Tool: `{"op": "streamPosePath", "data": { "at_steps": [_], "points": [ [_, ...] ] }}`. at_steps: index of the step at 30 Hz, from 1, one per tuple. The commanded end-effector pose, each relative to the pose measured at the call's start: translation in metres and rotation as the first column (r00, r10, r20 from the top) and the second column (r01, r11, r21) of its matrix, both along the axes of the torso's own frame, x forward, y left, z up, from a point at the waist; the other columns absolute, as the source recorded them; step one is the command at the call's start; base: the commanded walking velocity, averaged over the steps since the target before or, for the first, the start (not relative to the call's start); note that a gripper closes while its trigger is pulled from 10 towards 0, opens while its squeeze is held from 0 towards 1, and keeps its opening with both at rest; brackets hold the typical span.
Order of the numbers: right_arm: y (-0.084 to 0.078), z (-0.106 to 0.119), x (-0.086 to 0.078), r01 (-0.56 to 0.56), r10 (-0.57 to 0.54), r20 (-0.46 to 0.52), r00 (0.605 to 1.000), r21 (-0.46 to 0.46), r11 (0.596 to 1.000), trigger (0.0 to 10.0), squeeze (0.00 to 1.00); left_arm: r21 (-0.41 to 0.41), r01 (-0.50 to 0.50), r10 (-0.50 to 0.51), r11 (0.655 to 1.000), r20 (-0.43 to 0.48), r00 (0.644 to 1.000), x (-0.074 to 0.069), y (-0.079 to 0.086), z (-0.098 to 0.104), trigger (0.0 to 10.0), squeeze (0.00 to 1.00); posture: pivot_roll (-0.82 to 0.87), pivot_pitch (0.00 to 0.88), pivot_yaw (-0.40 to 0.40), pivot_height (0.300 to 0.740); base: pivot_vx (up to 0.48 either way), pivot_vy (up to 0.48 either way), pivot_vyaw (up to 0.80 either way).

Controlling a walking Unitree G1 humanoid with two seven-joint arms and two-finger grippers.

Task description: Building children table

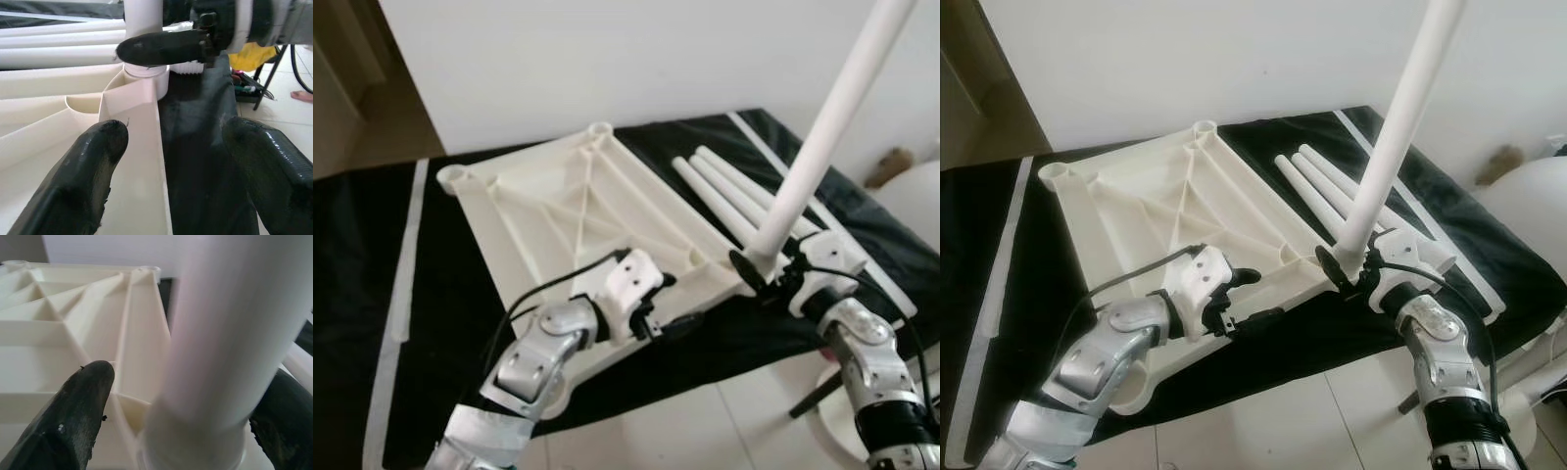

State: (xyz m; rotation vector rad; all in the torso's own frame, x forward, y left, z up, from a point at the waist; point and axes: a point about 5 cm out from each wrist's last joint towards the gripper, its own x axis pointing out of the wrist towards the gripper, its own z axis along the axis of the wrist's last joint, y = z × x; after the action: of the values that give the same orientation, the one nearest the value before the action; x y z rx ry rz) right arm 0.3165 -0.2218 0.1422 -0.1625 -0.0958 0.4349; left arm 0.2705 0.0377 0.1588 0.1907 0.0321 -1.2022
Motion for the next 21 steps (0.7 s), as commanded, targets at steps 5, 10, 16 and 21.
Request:
{"op": "streamPosePath", "data": {
  "at_steps": [5, 10, 16, 21],
  "points": [
    [-0.004, 0.002, 0.006, -0.006, 0.006, -0.002, 1.0, -0.019, 1.0, 10.0, 0.0, -0.007, -0.182, 0.182, 0.983, 0.04, 0.982, 0.01, 0.003, 0.002, 10.0, 0.0, -0.07, 0.042, 0.061, 0.74, 0.0, 0.0, 0.0],
    [-0.003, 0.0, 0.018, -0.027, 0.027, -0.02, 0.999, -0.022, 0.999, 9.5, 0.0, -0.017, -0.189, 0.189, 0.982, 0.046, 0.981, 0.014, 0.004, 0.004, 10.0, 0.0, -0.07, 0.044, 0.062, 0.74, 0.0, 0.0, 0.0],
    [-0.003, -0.004, 0.022, -0.033, 0.032, -0.039, 0.999, -0.006, 0.999, 0.0, 0.0, -0.022, -0.193, 0.194, 0.981, 0.048, 0.98, 0.014, 0.004, 0.005, 10.0, 0.0, -0.06, 0.046, 0.06, 0.74, 0.0, 0.0, 0.0],
    [-0.004, -0.006, 0.023, -0.022, 0.022, -0.045, 0.999, -0.001, 1.0, 0.0, 0.0, -0.024, -0.196, 0.197, 0.98, 0.047, 0.979, 0.014, 0.004, 0.005, 10.0, 0.0, -0.06, 0.046, 0.059, 0.74, 0.0, 0.0, 0.0]
  ]
}}
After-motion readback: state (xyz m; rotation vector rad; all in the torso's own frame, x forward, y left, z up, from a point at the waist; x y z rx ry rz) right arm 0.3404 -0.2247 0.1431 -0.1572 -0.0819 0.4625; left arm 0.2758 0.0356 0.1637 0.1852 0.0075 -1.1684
